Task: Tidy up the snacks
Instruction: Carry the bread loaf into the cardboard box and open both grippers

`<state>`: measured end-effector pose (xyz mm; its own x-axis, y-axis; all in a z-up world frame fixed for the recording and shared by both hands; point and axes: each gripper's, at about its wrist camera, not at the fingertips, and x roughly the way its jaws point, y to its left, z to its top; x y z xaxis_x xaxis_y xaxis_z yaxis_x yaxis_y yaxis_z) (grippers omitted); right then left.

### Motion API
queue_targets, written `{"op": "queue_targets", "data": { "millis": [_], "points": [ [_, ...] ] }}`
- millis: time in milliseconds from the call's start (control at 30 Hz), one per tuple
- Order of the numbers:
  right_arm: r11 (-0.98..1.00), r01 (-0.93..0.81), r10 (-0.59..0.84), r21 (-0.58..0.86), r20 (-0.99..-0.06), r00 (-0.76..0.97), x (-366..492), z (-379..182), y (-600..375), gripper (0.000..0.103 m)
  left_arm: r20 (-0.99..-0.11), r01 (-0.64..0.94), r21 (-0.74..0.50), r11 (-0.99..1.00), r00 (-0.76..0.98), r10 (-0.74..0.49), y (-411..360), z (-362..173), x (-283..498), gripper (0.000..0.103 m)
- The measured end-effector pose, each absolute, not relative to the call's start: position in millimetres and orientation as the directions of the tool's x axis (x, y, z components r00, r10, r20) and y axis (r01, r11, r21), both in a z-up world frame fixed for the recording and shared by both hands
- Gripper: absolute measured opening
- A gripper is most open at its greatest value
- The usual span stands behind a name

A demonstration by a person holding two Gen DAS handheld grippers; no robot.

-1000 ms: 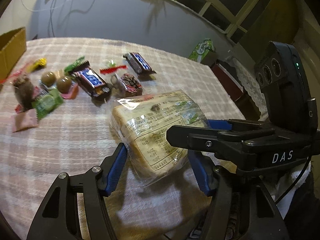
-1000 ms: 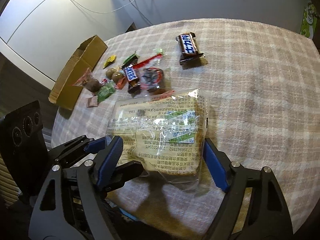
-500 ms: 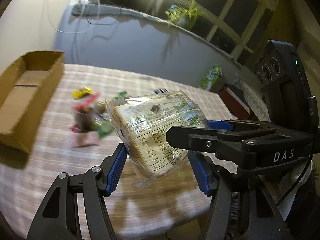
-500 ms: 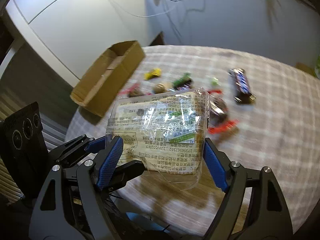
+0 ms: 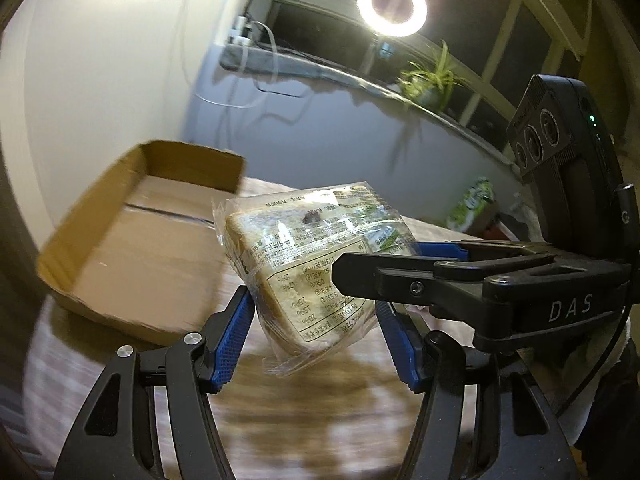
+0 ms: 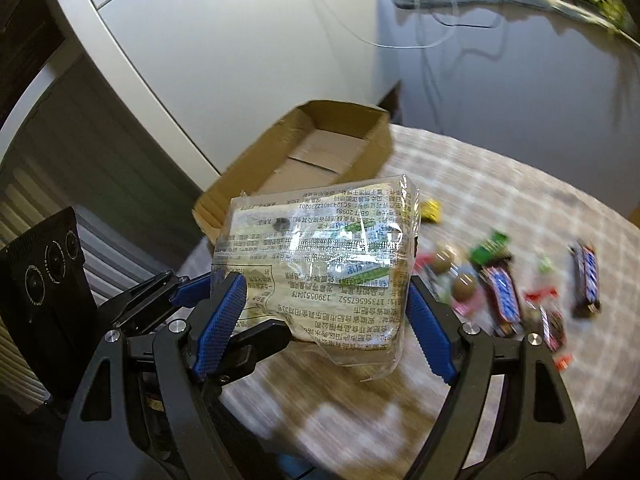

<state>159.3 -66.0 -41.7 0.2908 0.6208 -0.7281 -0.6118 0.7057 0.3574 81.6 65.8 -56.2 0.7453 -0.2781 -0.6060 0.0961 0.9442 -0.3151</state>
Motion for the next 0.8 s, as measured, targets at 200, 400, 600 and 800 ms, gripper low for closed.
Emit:
{"op": "queue_targets", "data": {
  "millis": [200,400,600,800],
  "points": [
    [0.672,-0.65,0.635,0.354,-0.727,0.26,178,-41,-17,0.083,-0.61,0.037,-0.293,0.955,0.762,-0.217,101,-58,91,0.063],
    [0.644,-0.677,0.645,0.356,-0.729,0.231,197,-45,19,0.083,-0.614,-0.006,-0.281,0.96,0.769,-0.176,131,-62,102,0.063],
    [0.627,-0.687,0.646,0.367,-0.738,0.196,216,-56,46,0.083,-0.628,-0.046,-0.284,0.958,0.764,-0.15,150,-73,115,0.063],
    [0.61,-0.699,0.647,0.374,-0.744,0.167,230,-66,66,0.082,-0.641,-0.075,-0.285,0.956,0.756,-0.132,164,-80,124,0.063]
  ]
}}
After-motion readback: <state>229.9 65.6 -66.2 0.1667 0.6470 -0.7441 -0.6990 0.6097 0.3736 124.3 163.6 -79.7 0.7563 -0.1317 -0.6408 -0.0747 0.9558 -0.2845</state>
